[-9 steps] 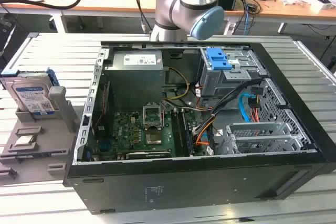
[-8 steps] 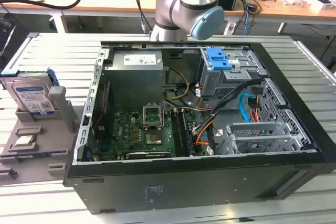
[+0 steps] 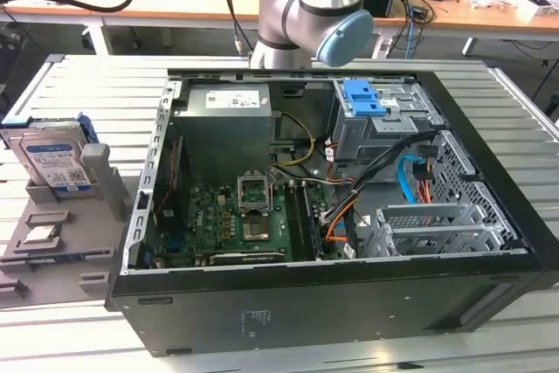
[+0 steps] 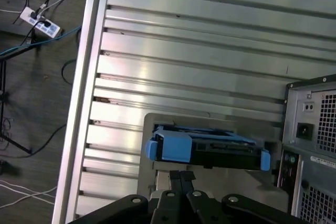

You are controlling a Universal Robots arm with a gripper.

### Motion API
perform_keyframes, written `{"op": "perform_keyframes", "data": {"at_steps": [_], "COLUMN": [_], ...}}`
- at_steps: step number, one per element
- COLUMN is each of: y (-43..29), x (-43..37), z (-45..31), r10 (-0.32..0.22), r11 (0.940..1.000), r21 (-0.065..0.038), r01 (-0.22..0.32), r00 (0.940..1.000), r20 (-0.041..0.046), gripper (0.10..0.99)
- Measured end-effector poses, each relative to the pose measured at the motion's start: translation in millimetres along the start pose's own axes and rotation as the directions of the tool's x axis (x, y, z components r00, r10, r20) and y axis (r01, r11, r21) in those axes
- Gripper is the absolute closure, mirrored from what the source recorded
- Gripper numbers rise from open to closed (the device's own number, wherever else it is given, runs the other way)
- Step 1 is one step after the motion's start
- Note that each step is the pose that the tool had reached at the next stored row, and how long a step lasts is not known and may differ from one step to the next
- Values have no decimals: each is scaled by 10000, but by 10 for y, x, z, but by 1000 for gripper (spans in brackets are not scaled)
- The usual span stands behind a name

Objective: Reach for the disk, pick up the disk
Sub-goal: 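Pick up the disk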

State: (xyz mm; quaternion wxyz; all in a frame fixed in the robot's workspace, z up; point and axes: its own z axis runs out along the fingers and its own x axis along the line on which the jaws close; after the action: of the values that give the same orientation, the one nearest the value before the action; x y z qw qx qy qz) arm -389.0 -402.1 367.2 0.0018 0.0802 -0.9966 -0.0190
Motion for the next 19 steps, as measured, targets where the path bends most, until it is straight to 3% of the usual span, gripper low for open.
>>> {"op": "perform_keyframes", "data": {"at_steps": [8, 11, 15, 19], "y": [0, 0, 0, 0], "x": [0, 0, 0, 0], "z": [0, 0, 0, 0], "r10": [-717, -1372, -1800, -2397], "r11": [9974, 9905, 9837, 9709], "r21": [0, -3, -5, -10], "r01": [717, 1372, 1800, 2397], "r00": [9974, 9905, 9837, 9708], "r20": [-27, -52, -69, -92], "gripper": [980, 980, 980, 980]}}
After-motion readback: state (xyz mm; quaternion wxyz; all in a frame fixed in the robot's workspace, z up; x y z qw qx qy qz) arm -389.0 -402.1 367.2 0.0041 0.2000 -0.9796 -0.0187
